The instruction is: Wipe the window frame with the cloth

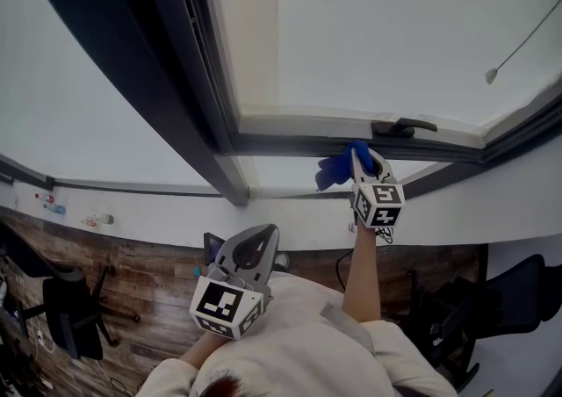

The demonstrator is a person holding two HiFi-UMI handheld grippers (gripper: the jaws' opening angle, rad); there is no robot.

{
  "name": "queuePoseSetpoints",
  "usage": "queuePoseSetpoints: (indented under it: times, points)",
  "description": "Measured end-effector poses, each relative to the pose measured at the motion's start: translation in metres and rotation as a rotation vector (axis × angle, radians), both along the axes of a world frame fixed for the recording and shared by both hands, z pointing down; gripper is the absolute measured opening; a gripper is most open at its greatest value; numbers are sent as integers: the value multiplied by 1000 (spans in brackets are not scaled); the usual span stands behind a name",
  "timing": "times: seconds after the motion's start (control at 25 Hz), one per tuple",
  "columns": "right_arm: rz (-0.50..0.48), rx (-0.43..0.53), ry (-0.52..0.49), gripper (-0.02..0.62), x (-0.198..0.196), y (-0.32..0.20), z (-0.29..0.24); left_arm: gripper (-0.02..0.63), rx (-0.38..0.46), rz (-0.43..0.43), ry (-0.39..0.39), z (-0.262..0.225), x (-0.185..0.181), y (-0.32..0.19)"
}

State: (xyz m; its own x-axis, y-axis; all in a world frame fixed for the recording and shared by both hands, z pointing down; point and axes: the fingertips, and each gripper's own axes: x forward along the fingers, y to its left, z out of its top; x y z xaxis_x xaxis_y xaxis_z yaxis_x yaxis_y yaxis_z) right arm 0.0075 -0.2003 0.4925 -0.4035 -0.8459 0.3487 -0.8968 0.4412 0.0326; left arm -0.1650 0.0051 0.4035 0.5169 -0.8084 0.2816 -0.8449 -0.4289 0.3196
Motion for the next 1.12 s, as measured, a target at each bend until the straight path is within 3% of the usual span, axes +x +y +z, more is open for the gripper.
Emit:
queuePoseSetpoints:
  times: [1.12]
  points:
    - [31,-2,9,51,20,-2,-1,6,9,33,4,-3,18,-11]
